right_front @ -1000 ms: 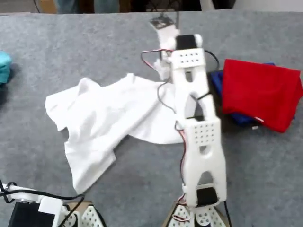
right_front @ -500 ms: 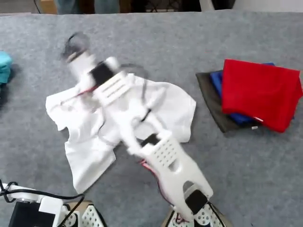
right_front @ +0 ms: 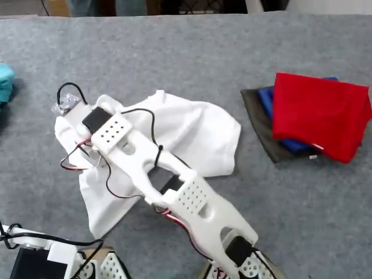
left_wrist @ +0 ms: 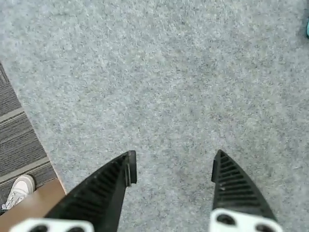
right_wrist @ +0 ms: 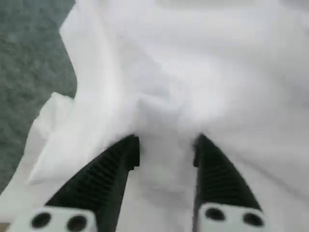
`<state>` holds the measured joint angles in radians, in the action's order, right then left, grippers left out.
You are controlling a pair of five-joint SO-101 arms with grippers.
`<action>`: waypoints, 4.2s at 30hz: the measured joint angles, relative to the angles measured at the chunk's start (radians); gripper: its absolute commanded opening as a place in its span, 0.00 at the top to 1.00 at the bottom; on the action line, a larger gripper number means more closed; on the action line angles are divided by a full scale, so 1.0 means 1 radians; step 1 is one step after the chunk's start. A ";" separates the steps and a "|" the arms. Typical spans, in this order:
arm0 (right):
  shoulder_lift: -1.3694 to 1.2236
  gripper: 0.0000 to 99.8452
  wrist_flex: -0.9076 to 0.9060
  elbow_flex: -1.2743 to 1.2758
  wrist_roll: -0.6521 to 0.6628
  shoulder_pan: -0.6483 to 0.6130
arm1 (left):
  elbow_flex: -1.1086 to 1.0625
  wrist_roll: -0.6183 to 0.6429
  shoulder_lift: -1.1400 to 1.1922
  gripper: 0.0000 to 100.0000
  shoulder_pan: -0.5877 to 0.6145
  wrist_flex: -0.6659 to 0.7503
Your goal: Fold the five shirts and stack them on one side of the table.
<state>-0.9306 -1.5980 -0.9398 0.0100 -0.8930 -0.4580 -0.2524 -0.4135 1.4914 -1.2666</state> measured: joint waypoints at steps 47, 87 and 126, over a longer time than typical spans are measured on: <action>-0.209 0.99 -0.149 -0.681 -0.157 -0.023 | -0.040 0.009 0.002 0.73 0.018 0.064; 0.031 0.99 -0.157 -0.041 0.011 0.628 | -0.040 0.012 0.002 0.73 0.014 0.064; 0.686 0.84 -0.115 0.592 0.371 0.833 | -0.015 0.589 0.520 0.81 -1.126 0.532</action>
<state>-0.2447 -1.7131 -0.3475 0.3813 -0.0598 -0.4733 0.3368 0.1066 0.3652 -0.7342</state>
